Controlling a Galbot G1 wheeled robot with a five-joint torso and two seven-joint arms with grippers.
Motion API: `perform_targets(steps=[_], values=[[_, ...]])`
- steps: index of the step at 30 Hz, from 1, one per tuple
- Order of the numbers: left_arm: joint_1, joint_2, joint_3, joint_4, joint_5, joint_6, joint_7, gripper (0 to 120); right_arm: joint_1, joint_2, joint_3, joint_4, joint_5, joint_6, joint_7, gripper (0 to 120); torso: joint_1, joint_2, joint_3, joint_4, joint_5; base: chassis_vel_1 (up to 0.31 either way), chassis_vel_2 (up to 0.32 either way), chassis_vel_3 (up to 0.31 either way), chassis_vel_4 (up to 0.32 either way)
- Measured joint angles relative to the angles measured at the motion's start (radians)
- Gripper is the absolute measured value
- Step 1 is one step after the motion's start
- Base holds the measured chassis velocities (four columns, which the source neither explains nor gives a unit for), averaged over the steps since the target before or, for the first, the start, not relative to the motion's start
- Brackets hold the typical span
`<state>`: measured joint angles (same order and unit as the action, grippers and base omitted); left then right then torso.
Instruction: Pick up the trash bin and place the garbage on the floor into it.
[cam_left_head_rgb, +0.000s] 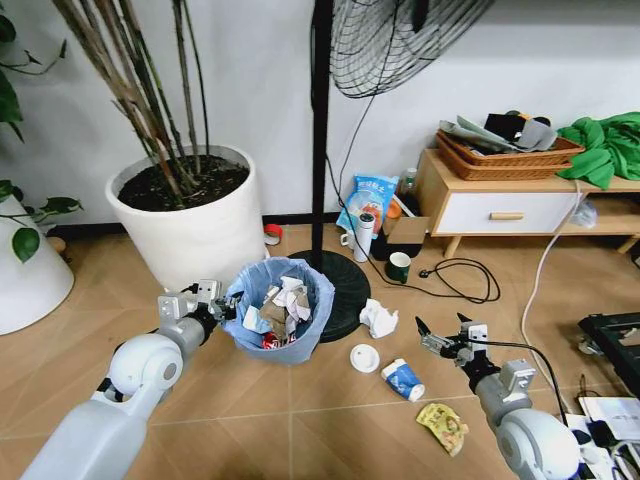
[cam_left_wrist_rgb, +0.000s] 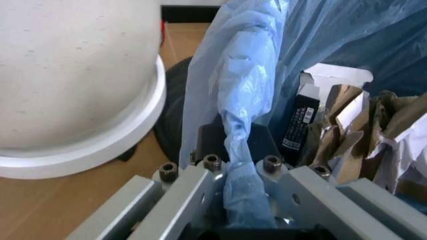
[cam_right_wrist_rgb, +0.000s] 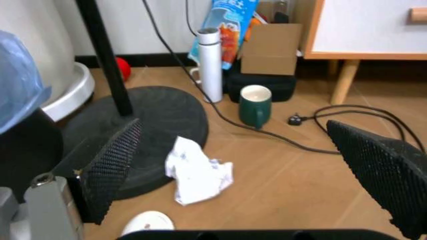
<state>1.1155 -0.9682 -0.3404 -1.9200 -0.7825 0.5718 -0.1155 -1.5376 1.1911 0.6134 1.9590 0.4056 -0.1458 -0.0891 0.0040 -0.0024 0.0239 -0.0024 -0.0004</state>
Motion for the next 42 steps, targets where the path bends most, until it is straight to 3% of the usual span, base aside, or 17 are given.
perform_targets(steps=[9, 20, 30, 42], values=[[0.001, -0.012, 0.0, 0.002, 0.01, -0.001, 0.008, 0, -0.084, -0.016, 0.09, 0.007, -0.027, -0.011, -0.101, 100, 0.0, 0.0, 0.0, 0.0004, -0.0011, -0.018, -0.028, 0.027, 0.016], [0.0, -0.035, -0.002, 0.009, 0.025, -0.009, 0.026, 0, -0.184, -0.035, 0.229, -0.094, -0.06, 0.06, -0.374, 100, 0.0, 0.0, 0.0, 0.0001, -0.0003, 0.0, 0.0, 0.0, 0.0], [-0.004, -0.042, -0.001, 0.009, 0.027, -0.01, 0.028, 0, -0.173, -0.038, 0.205, -0.279, -0.173, 0.157, -0.491, 100, 0.0, 0.0, 0.0, 0.0001, -0.0004, 0.0, 0.0, 0.0, 0.0], [-0.005, -0.06, -0.001, 0.005, 0.036, -0.01, 0.028, 0, -0.104, -0.042, 0.132, -0.418, -0.267, 0.142, -0.512, 100, 0.0, 0.0, 0.0, 0.0002, -0.0006, 0.0, 0.0, 0.0, 0.0]])
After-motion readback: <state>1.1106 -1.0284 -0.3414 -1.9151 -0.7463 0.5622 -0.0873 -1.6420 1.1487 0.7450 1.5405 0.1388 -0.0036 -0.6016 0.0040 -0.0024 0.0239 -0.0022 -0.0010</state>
